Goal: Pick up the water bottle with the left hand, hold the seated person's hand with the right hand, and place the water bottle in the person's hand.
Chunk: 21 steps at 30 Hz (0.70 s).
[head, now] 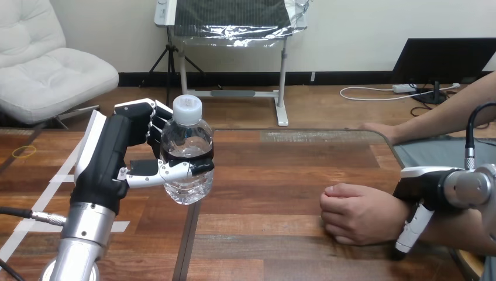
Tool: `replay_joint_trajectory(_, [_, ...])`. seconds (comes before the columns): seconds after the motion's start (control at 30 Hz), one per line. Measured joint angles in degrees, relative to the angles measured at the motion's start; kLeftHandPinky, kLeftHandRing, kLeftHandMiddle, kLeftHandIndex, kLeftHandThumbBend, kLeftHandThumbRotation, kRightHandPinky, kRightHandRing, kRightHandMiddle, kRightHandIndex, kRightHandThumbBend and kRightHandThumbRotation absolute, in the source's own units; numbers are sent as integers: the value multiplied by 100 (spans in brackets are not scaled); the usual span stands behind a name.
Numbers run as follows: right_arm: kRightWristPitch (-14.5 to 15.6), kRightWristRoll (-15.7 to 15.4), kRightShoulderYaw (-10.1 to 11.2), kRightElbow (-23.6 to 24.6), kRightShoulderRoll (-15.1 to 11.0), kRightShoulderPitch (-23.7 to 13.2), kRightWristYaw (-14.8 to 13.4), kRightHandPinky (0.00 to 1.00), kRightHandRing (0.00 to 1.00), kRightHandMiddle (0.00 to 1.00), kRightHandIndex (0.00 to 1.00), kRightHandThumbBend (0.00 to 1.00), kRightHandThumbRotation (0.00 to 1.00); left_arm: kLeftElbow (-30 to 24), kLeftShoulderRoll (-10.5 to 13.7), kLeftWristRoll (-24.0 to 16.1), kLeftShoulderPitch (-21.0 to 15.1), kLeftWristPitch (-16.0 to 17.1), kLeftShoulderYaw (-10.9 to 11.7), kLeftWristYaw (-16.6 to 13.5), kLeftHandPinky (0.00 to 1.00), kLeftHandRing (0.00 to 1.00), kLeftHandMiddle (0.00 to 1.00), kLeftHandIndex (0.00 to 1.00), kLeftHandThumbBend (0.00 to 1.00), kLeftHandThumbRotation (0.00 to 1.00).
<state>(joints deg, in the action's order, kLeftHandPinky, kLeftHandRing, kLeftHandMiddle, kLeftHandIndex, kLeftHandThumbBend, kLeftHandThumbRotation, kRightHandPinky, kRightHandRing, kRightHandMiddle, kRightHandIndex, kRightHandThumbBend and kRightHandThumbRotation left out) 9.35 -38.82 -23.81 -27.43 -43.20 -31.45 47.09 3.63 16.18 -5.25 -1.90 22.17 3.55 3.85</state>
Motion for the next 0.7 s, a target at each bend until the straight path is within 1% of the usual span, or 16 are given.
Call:
replay_joint_trajectory(0.03, [-18, 17, 1, -19, -1, -14, 18, 53, 76, 79, 80, 94, 18, 0, 0, 5, 0, 0, 0, 0, 24, 30, 34, 36, 71, 0])
replay_joint_trajectory(0.13, [-66, 70, 15, -65, -17, -55, 93, 47, 69, 75, 79, 94, 17, 0, 0, 6, 0, 1, 0, 0, 24, 30, 34, 36, 71, 0])
replay_joint_trajectory(0.23, [-94, 110, 31, -88, -51, -87, 174, 44, 66, 73, 79, 94, 17, 0, 0, 3, 0, 1, 0, -4, 24, 30, 34, 36, 72, 0])
replay_joint_trajectory(0.53, [-104, 244, 110, -79, -137, -94, 307, 45, 70, 79, 82, 93, 17, 0, 0, -21, 0, 1, 3, -53, 24, 29, 33, 36, 72, 0])
replay_joint_trajectory(0.7, [-129, 246, 109, -95, -140, -94, 307, 44, 67, 76, 81, 92, 15, 0, 0, -33, 0, 1, 3, -76, 24, 29, 33, 36, 73, 0])
